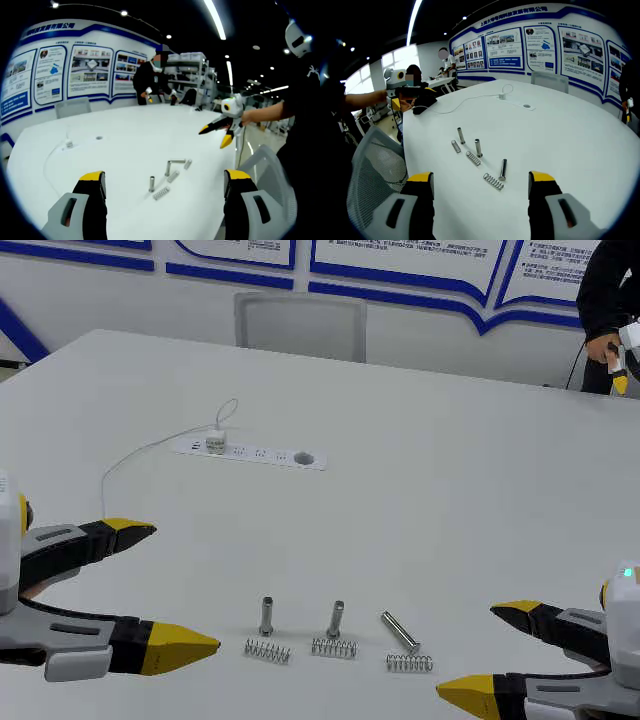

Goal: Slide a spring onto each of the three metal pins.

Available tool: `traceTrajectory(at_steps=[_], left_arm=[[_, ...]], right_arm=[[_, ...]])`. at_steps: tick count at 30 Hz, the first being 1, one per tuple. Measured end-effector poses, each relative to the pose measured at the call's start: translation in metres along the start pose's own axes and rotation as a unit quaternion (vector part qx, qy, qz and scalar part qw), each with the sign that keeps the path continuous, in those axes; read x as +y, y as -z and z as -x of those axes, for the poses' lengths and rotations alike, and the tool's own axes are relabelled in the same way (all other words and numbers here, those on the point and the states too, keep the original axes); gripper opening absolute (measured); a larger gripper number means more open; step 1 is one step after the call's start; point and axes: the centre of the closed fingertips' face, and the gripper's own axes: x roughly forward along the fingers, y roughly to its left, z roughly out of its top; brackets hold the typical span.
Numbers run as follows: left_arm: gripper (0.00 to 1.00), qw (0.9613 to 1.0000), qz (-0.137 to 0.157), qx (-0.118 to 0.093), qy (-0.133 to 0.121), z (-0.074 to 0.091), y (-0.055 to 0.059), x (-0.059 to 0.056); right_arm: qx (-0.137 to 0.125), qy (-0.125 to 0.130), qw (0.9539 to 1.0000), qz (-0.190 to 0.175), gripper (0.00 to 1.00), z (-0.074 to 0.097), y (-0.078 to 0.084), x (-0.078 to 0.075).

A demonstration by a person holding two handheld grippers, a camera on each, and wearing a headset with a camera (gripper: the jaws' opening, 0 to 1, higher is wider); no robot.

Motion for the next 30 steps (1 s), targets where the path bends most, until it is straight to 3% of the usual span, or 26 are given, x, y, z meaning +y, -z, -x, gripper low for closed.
traceTrajectory(at_steps=[18, 30], left_arm=[[1.0, 0.9999, 0.0, 0.012, 0.004, -0.004, 0.006, -0.006], [1.0, 0.9996, 0.003, 0.027, 0.003, -0.003, 0.018, -0.009]], right_arm=[[-0.004, 0.0, 1.0, -0.003, 0.77, 0.002, -0.003, -0.001], [-0.001, -0.005, 0.9999, -0.01, 0.77, 0.001, 0.004, 0.002]])
